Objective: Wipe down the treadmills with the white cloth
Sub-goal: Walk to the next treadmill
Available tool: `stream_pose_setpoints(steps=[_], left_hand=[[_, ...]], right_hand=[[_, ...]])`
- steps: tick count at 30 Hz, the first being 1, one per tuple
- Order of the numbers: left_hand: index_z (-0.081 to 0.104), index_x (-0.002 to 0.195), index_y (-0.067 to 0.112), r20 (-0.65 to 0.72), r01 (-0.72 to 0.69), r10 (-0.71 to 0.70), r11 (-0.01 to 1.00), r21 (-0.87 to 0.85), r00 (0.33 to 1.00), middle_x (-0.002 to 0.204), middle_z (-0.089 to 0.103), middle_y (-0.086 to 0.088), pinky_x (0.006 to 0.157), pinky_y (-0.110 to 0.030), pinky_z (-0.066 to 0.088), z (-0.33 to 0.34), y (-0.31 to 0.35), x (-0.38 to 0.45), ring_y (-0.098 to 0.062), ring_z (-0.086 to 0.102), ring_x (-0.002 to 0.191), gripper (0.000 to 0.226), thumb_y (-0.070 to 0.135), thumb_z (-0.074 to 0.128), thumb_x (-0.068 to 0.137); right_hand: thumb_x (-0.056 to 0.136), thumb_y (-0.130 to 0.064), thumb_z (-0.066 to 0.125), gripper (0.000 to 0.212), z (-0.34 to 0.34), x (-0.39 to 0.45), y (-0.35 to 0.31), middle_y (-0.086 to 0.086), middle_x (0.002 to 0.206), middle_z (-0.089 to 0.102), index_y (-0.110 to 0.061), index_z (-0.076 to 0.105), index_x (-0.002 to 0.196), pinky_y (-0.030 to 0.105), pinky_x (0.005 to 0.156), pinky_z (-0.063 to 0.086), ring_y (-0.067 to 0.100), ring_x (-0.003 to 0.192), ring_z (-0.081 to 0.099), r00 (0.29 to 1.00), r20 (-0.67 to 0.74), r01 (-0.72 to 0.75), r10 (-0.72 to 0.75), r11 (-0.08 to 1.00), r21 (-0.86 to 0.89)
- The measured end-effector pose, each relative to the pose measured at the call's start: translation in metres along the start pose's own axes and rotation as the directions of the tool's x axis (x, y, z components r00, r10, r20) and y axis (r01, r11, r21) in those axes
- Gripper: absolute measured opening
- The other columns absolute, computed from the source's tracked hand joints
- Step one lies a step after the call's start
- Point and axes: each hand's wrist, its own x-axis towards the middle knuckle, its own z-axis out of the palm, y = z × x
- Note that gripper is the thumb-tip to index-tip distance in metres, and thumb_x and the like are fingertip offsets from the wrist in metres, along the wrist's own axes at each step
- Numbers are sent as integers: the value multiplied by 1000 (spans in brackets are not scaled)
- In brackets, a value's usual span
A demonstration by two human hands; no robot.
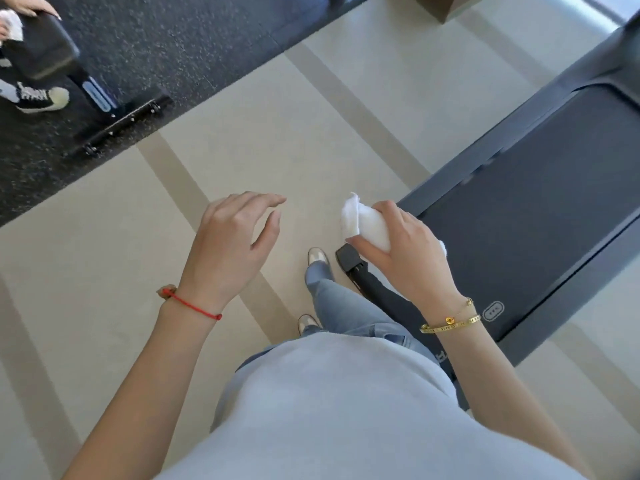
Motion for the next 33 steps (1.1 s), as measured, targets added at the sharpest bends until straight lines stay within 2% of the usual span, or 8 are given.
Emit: stream_pose_setpoints(steps=[7,14,20,26,33], left_hand=[[69,117,14,26,-90,91,996,-9,996,112,71,1,94,-49,49,7,-49,130,-22,65,106,29,26,48,101],[69,117,14,39,-209,209,978,-11,977,112,71,0,92,-49,50,13,-70,287,-24,66,104,28,25,49,100],[68,119,14,96,-298,303,953,-62,948,113,71,-1,92,-51,50,26,-76,403,-24,66,105,28,25,49,101],[67,120,15,159,-397,413,909,-122,897,115,71,-1,91,-51,51,52,-82,518,-24,66,106,30,26,48,100],[69,118,13,202,-517,553,831,-206,809,111,71,-1,93,-50,51,79,-79,663,-24,66,103,30,25,48,100]], right_hand=[[86,-51,66,44,11,117,6,2,78,59,-11,55,99,34,59,44,23,69,54,993,-83,-80,81,997,21],[86,-52,66,43,-13,253,25,-1,80,60,-12,56,100,27,60,34,20,71,54,976,-180,-117,121,993,36],[87,-56,61,46,-35,340,48,-1,81,60,-13,55,103,28,61,36,19,72,54,955,-240,-182,177,983,-1],[85,-55,64,45,-47,412,77,-2,82,62,-14,59,105,26,61,39,18,70,57,898,-348,-305,271,951,-46],[87,-53,64,43,-67,513,113,-3,77,57,-13,57,102,28,59,30,20,70,53,805,-429,-451,410,893,8]])
